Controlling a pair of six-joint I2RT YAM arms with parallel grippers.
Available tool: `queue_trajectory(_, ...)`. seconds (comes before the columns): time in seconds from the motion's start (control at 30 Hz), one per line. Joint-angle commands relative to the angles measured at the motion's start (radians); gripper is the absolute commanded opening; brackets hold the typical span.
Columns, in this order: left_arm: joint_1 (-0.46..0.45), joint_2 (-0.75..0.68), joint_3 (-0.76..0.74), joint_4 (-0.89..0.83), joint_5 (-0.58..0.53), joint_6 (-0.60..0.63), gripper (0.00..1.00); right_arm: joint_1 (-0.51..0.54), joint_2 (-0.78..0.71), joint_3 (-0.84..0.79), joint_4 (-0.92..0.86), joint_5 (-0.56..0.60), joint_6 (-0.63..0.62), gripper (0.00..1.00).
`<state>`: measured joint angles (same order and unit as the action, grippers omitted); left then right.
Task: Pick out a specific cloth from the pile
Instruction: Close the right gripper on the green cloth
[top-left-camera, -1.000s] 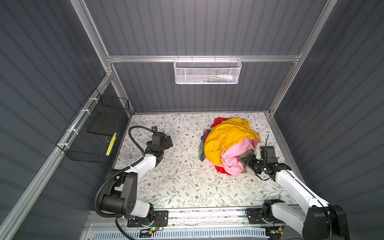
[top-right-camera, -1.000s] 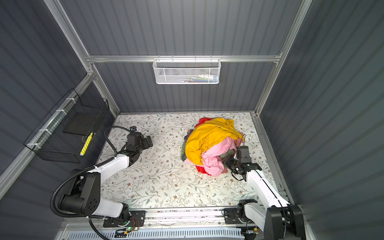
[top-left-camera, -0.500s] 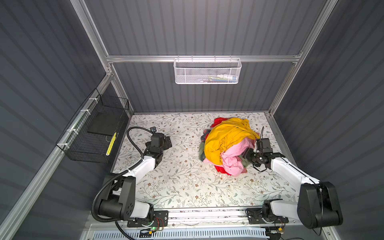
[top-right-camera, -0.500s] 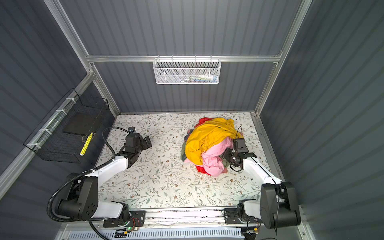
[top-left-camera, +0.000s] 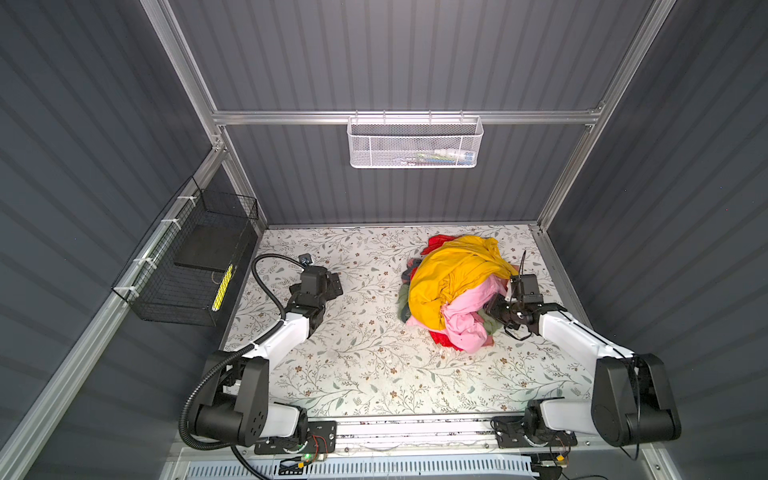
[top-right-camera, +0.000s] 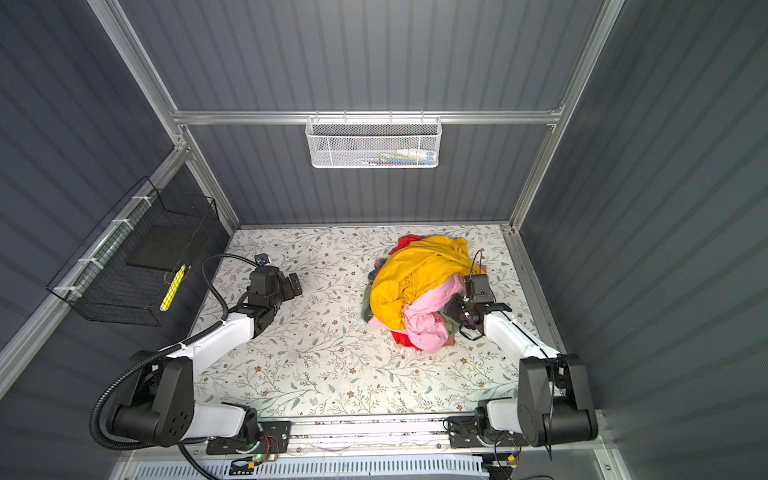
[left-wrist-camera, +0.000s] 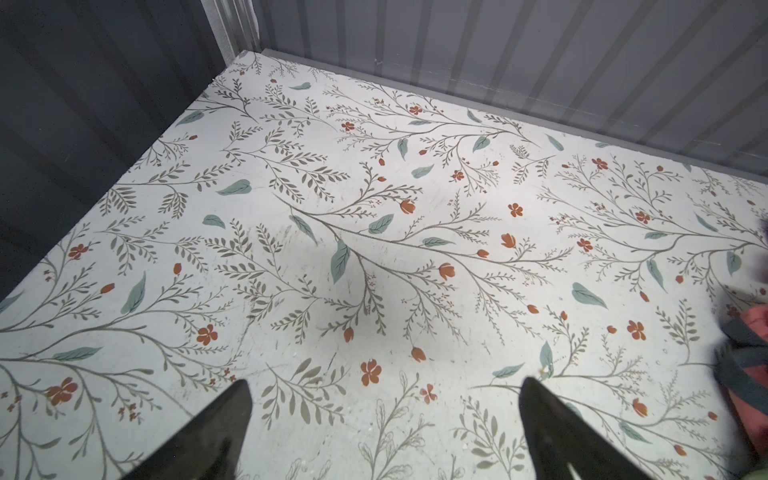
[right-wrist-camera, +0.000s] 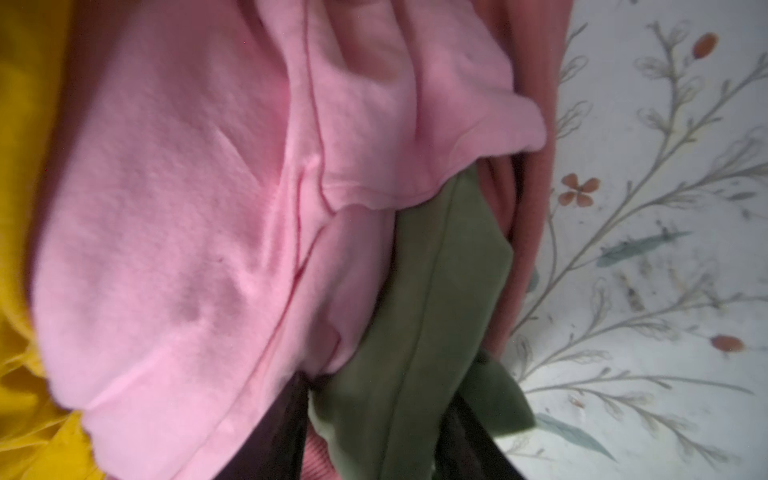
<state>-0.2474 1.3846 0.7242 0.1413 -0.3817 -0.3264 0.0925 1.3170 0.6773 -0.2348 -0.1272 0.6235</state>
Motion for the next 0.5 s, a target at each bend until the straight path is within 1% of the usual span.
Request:
queue_trajectory(0.0,0.004,-0.012,-0.014,-0.015,0.003,-0.007,1.0,-0.003,-0.028,-0.028,-0.004,0.011,-0.01,0.52)
queue_trajectory(0.1,0.003,-0.01,-0.015,-0.016,0.005,-0.007,1.0,-0.004,-0.036,-0.041,-0.02,0.013,-0.017,0.52)
queue_trajectory(0.3,0.003,-0.021,-0.022,-0.019,0.009,-0.012,1.0,-0.003,-0.037,-0.05,-0.025,0.015,-0.025,0.46)
queue_trajectory(0.43,0.004,-0.028,-0.027,-0.022,0.009,-0.017,1.0,-0.004,-0.02,-0.055,0.018,0.003,-0.036,0.46)
queue_trajectory(0.47,0.004,-0.028,-0.026,-0.022,0.008,-0.019,1.0,-0.003,-0.008,-0.05,0.03,-0.008,-0.039,0.44)
